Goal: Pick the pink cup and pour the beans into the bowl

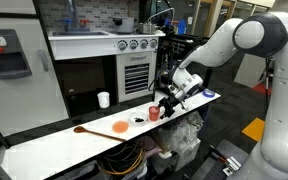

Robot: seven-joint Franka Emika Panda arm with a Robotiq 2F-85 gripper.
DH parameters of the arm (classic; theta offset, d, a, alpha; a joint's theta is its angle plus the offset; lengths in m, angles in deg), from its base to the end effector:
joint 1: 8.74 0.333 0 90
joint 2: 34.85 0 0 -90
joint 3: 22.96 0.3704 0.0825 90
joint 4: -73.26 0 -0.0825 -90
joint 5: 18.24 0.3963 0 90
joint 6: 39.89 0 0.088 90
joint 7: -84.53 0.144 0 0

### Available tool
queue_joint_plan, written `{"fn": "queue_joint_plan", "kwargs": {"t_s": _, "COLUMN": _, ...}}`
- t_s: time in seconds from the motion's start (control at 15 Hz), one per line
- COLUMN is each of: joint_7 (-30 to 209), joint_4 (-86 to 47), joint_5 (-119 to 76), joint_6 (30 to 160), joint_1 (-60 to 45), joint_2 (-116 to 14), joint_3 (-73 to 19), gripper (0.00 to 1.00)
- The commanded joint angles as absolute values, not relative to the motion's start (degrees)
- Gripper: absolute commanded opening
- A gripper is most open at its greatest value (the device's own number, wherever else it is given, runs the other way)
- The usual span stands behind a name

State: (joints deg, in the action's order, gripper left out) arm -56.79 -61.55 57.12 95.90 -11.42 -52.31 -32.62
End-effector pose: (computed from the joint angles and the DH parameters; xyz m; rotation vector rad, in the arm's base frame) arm 0.5110 -0.0776 0.1996 -2.2309 -1.4283 -0.8723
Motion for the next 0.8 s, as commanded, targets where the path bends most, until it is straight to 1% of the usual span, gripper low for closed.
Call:
{"fn": "queue_joint_plan", "kwargs": {"t_s": 0.0, "joint_7": -52.05, "joint_4": -66.82, "joint_5": 50.95, "joint_6": 100.02, "joint_1": -11.75, "joint_2": -44.95, "joint_3": -32.0, "gripper": 1.0}}
{"fn": "queue_joint_plan", "kwargs": {"t_s": 0.33, "joint_7": -43.38, "joint_4": -70.67, "joint_5": 44.55, "joint_6": 109.55, "joint_1": -11.4, "joint_2": -39.83, "joint_3": -30.69, "gripper": 1.0}}
{"fn": "queue_joint_plan", "kwargs": {"t_s": 0.6, "joint_7": -31.05, "joint_4": -73.54, "joint_5": 29.65, "joint_6": 111.45, "joint_1": -11.84, "joint_2": -36.35, "joint_3": -30.42, "gripper": 1.0}}
{"fn": "queue_joint_plan", "kwargs": {"t_s": 0.67, "joint_7": -26.92, "joint_4": -74.24, "joint_5": 24.42, "joint_6": 111.15, "joint_1": -10.42, "joint_2": -35.4, "joint_3": -32.17, "gripper": 1.0}}
{"fn": "queue_joint_plan", "kwargs": {"t_s": 0.73, "joint_7": -22.62, "joint_4": -74.7, "joint_5": 18.69, "joint_6": 110.66, "joint_1": -12.12, "joint_2": -34.51, "joint_3": -31.04, "gripper": 1.0}}
